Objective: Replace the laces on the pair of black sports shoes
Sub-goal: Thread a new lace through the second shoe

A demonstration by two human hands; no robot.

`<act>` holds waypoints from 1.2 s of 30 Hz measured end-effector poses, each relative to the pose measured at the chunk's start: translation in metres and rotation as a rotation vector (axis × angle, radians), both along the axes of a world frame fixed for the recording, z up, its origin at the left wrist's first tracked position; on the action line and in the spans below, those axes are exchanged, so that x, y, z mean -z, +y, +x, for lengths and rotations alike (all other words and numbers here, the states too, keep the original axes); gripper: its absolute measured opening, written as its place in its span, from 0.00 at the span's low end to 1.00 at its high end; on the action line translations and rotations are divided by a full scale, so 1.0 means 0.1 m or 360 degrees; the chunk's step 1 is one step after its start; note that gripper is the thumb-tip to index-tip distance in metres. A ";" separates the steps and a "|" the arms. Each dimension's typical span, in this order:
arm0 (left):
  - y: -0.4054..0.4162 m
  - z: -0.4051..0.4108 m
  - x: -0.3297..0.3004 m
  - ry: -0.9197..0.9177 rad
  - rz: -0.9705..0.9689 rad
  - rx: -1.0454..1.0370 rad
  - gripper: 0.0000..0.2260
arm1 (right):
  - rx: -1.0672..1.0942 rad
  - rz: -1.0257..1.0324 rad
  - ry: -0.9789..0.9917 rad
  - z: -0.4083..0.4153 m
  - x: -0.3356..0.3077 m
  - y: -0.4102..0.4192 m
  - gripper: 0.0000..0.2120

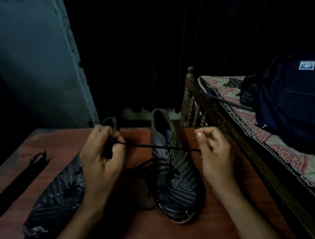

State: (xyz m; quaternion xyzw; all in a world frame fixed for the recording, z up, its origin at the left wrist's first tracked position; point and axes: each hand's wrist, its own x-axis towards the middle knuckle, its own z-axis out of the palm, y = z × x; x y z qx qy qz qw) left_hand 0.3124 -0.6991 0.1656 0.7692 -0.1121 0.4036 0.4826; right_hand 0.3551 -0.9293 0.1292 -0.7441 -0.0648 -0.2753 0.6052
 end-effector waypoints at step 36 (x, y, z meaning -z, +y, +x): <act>-0.42 -0.09 0.18 0.0493 0.0102 0.0680 0.06 | -0.0493 -0.0007 0.0082 -0.29 -0.15 0.33 0.03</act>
